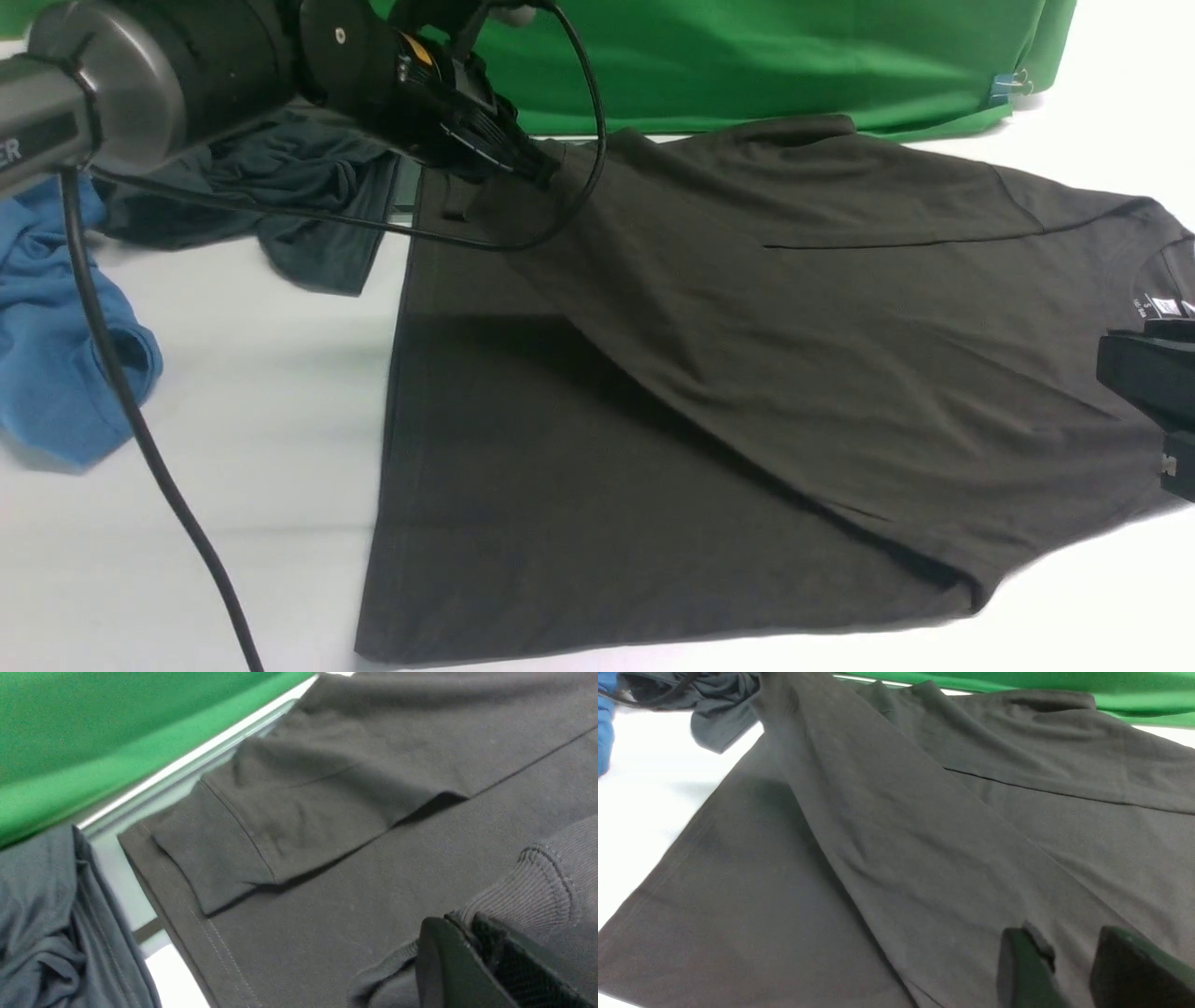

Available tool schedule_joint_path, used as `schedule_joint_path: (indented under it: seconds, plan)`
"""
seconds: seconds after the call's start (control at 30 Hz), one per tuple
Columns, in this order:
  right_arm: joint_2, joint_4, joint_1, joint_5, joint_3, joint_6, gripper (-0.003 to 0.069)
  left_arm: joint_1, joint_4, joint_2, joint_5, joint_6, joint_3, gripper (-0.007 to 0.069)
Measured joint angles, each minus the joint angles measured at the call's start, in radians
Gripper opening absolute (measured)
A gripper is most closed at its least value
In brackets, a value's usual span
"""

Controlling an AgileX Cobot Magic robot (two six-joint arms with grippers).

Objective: Fold a long-sleeved shirt on a white desktop.
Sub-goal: 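Fold the left side of the black T-shirt inward over its body, then grab the top left corner of the dark shirt with the left gripper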

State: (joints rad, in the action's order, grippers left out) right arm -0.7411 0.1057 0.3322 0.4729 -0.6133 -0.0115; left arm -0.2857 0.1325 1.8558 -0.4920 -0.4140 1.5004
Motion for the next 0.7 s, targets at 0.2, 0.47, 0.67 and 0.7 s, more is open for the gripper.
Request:
schedule_joint_path:
  seconds: [0.2, 0.47, 0.67, 0.7]
  plan:
    - [0.000, 0.000, 0.000, 0.000, 0.000, 0.000, 0.0240, 0.000, -0.004, 0.028, 0.035, 0.000, 0.000, 0.0036]
    - [0.000, 0.000, 0.000, 0.000, 0.000, 0.000, 0.0240, 0.000, -0.004, 0.063, 0.044, 0.056, 0.000, 0.0122]
    - [0.000, 0.000, 0.000, 0.000, 0.000, 0.000, 0.0240, 0.000, -0.005, 0.062, -0.024, 0.138, 0.014, 0.0362]
    - [0.000, 0.000, 0.000, 0.001, 0.000, 0.000, 0.0240, 0.000, -0.005, 0.061, -0.078, 0.174, 0.034, 0.0462]
